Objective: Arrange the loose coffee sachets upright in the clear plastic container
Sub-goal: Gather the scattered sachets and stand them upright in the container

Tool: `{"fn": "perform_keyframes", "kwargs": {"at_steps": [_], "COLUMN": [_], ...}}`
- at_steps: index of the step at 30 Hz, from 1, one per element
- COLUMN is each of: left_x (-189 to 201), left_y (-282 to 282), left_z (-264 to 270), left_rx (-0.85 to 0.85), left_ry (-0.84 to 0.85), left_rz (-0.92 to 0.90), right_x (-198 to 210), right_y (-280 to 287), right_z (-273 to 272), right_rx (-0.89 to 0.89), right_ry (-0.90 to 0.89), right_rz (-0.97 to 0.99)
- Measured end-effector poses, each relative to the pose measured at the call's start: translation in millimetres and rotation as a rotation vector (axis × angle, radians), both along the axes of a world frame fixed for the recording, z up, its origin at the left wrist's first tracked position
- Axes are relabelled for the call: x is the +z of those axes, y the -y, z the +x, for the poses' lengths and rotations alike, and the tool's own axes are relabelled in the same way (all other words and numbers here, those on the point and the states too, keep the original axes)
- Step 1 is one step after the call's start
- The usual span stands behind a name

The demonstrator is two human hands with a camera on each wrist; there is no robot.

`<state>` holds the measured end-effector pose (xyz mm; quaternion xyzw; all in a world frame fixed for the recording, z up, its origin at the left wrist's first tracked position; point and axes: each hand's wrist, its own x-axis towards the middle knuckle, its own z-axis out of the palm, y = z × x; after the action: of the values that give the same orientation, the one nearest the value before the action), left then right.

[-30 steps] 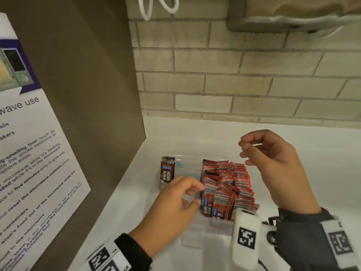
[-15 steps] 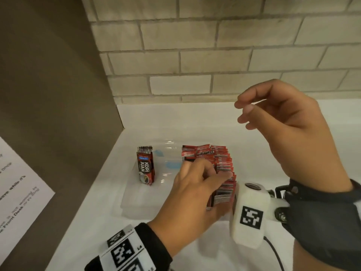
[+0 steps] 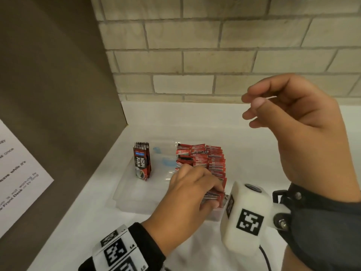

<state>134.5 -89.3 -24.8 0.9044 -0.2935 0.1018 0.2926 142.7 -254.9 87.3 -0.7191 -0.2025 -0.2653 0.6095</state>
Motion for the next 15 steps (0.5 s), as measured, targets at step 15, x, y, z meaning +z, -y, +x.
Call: {"fn": "perform_keyframes", "kwargs": {"at_steps": [15], "left_x": [17.2], "left_y": [-0.6], "left_z": [11.7], "left_rx": [-0.079], "left_ry": [0.004], "left_rz": [0.211], "right_x": [-3.7], "right_y": [8.8], "right_z": [3.5], "right_rx": [-0.002], "right_ry": [-0.051], "right_rz": [0.029]}}
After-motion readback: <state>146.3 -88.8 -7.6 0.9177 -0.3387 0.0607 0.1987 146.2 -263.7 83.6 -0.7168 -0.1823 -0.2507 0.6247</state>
